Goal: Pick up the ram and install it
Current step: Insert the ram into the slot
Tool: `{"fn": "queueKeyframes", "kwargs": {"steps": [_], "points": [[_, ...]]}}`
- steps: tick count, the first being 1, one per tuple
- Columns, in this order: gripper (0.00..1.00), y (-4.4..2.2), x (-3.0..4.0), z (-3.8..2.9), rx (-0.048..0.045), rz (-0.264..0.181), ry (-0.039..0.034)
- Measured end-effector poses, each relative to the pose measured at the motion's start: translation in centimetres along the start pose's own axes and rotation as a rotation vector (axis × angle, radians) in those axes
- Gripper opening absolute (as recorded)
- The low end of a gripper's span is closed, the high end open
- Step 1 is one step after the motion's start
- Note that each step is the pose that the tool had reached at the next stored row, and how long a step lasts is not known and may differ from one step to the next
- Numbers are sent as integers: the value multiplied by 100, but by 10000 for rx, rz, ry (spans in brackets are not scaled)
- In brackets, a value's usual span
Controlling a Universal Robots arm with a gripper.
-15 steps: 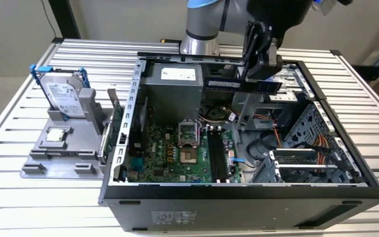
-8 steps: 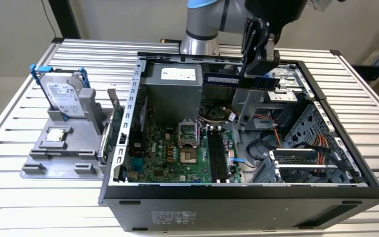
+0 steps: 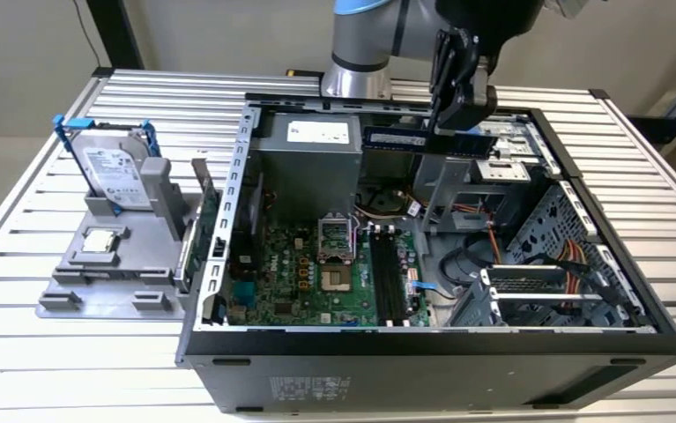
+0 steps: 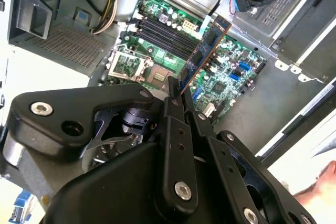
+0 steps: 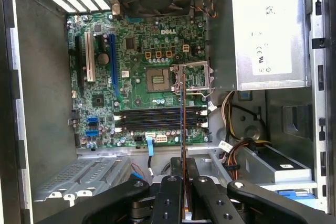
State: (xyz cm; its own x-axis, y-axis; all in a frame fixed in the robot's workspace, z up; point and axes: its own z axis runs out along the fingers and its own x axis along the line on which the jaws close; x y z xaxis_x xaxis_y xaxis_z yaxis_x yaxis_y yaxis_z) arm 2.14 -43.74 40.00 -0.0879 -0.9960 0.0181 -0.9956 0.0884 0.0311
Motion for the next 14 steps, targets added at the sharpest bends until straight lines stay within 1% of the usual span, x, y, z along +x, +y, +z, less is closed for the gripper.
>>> {"fn": "queueKeyframes", "kwargs": {"steps": [14], "points": [[0, 0, 0, 1, 0, 0, 2]]}}
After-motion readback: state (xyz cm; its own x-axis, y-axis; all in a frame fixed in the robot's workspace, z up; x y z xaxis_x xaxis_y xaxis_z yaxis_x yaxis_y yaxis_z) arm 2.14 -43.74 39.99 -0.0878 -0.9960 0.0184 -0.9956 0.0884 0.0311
